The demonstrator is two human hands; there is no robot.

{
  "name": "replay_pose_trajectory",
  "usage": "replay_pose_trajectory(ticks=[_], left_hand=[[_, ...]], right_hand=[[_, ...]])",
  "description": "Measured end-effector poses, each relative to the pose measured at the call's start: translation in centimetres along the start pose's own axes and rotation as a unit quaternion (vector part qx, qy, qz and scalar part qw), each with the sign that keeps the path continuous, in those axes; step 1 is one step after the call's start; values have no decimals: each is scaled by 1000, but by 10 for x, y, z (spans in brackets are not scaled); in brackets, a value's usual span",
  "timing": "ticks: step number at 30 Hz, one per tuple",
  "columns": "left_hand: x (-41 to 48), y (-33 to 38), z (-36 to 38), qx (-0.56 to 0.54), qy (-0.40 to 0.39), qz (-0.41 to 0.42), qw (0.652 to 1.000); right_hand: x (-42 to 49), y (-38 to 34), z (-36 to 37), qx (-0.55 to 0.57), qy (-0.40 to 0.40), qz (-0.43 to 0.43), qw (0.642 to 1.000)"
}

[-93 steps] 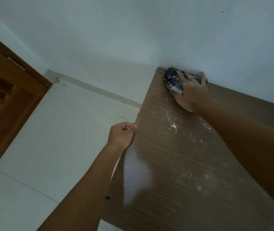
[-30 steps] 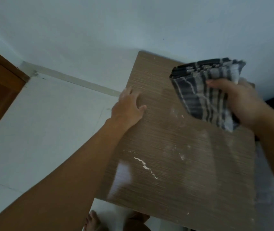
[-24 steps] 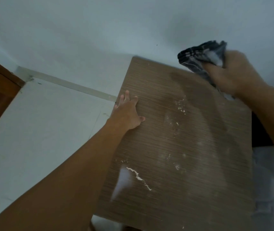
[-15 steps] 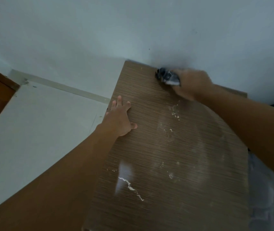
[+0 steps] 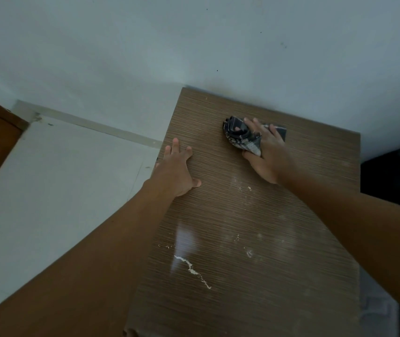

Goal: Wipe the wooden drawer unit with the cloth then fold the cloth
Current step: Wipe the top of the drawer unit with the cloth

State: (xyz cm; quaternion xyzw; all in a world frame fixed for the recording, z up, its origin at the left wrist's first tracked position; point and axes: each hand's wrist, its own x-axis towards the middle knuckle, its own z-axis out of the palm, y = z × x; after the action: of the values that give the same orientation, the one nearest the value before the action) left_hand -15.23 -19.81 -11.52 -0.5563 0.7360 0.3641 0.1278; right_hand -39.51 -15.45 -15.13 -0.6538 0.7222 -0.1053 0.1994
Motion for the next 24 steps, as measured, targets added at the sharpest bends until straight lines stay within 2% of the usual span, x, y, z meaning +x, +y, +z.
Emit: replay_pose_trajectory(ticks=[4,11,22,24], left_hand=[[0,1,0,-5,-5,1,1000],[1,4,-4,28,-6,6,1000],[-2,3,-3,62,6,12,998],[-4,3,2,64,3,14,998]], right_hand=[[-31,-7,16,-32,-5,-40,999],[-103,-43,39,-19,-14,-92,996],[-211,-95,80,-3,-38,-84,996],[-216,-103,78,43,-36,-60,997]])
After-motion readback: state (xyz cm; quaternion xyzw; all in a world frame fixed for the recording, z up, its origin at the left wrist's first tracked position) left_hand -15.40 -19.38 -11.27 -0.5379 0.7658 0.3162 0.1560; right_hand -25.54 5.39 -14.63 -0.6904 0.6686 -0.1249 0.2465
